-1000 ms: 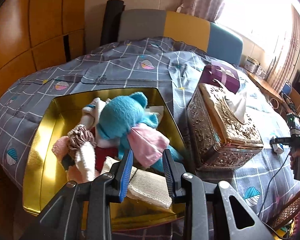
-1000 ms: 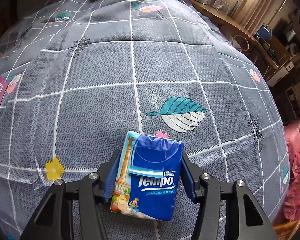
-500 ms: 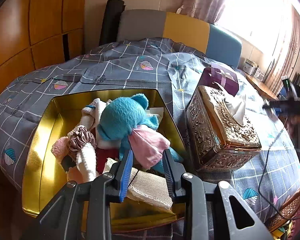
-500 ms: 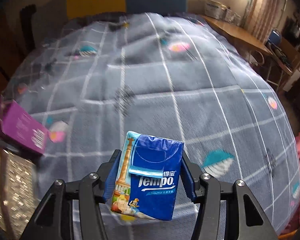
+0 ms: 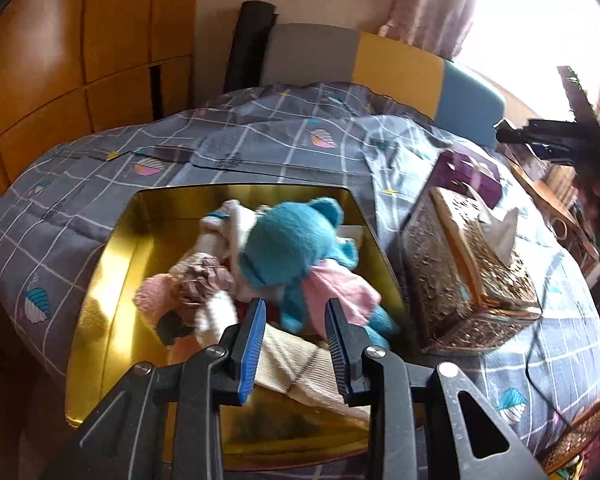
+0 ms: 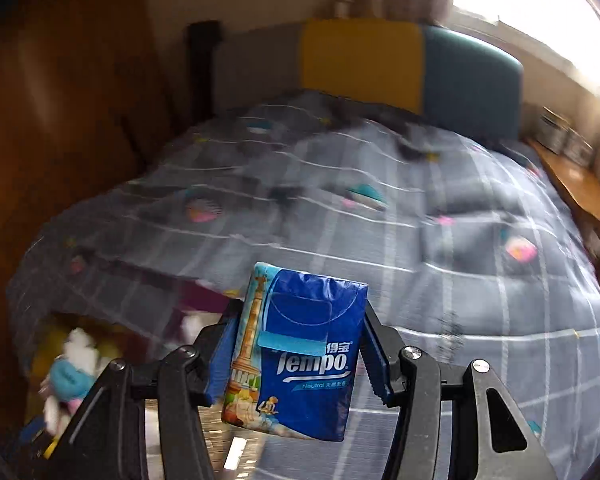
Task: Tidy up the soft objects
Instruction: 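Carry the blue tissue pack into the gold tray and open the right gripper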
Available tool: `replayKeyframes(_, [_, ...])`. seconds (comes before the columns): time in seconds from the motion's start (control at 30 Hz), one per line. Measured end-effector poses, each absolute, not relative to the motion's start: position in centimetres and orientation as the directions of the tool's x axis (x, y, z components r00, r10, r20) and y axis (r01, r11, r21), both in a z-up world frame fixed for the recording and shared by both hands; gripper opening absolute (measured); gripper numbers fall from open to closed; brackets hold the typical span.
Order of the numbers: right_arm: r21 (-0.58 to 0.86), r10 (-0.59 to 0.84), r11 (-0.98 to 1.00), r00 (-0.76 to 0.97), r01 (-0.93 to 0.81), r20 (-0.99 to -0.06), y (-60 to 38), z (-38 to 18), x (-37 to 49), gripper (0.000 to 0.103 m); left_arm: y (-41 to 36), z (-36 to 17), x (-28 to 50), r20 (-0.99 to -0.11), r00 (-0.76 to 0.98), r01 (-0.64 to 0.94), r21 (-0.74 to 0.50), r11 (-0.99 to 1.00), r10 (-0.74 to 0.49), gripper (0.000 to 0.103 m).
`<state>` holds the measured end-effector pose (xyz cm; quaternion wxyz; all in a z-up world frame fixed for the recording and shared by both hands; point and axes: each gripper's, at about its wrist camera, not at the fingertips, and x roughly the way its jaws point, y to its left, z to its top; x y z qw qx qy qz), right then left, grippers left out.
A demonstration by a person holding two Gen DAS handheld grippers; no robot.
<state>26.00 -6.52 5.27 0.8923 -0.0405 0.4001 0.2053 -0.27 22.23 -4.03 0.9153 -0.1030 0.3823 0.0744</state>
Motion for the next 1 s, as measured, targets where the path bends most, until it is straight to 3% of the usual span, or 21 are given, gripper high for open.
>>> replayKeyframes(0.4, [0.134,0.551,0.609,0.296,-0.782,-0.78,7.9,1.9,13.0,0.056,26.0,-3.8,-1.1,-0.703,0.693,-0.331,-0.116,0.936,0.158,0.03])
replayKeyframes(0.6, [0.112,0.521,0.52,0.211,-0.847,-0.827,13.1,-2.3,8.8,0.056,26.5,-3.3,-1.5,-0.692,0.701,-0.346,-0.117,0.931,0.173,0.03])
replayKeyframes(1.0, [0.01,0.393,0.602,0.286,-0.798,-0.874,17.2,-8.6,9.5,0.056,26.9,-3.4,-1.5,-0.698,0.692,-0.364,-0.117,0.924,0.185,0.032])
